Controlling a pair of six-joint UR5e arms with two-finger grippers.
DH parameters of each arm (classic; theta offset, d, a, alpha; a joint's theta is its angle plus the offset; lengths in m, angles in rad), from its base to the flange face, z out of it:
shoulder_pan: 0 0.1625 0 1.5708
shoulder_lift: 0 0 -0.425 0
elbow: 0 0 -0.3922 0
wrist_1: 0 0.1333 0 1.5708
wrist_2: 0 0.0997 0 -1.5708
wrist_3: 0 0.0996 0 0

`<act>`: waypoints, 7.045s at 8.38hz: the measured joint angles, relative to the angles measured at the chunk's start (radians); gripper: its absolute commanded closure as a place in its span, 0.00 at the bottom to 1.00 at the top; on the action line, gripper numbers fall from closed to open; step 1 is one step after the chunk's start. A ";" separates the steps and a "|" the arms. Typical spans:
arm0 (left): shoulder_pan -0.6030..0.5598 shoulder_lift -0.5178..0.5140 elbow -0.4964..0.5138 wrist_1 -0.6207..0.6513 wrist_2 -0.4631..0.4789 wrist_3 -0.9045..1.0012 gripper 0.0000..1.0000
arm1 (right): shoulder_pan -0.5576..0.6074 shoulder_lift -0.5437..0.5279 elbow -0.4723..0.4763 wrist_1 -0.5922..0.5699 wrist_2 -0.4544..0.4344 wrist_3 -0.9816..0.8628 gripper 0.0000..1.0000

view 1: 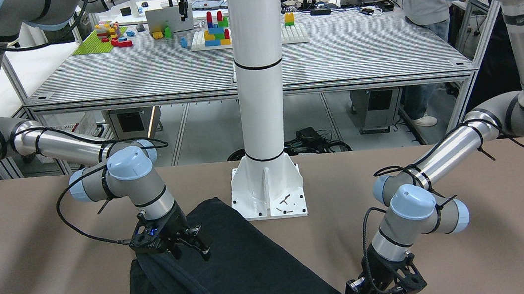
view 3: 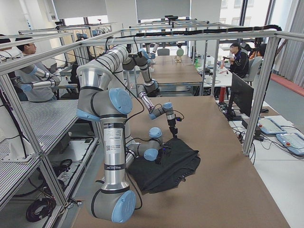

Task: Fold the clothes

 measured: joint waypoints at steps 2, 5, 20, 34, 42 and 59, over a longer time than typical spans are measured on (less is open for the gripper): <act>0.000 0.000 0.003 0.000 0.000 0.004 0.64 | 0.006 0.000 -0.002 0.000 0.000 -0.001 0.05; 0.000 -0.008 0.016 0.000 0.000 0.007 1.00 | 0.008 0.000 -0.006 -0.001 0.000 -0.001 0.05; -0.290 -0.839 1.047 -0.026 0.029 0.275 0.06 | 0.025 0.029 -0.032 -0.004 -0.159 -0.001 0.05; -0.289 -0.459 0.594 -0.028 -0.009 0.336 0.06 | -0.176 0.405 -0.270 -0.399 -0.280 -0.733 0.75; -0.288 -0.452 0.593 -0.028 -0.001 0.334 0.06 | -0.147 0.379 -0.247 -0.423 -0.269 -0.818 1.00; -0.286 -0.444 0.558 -0.017 0.042 0.323 0.06 | -0.387 0.170 -0.058 -0.413 -0.526 0.442 0.40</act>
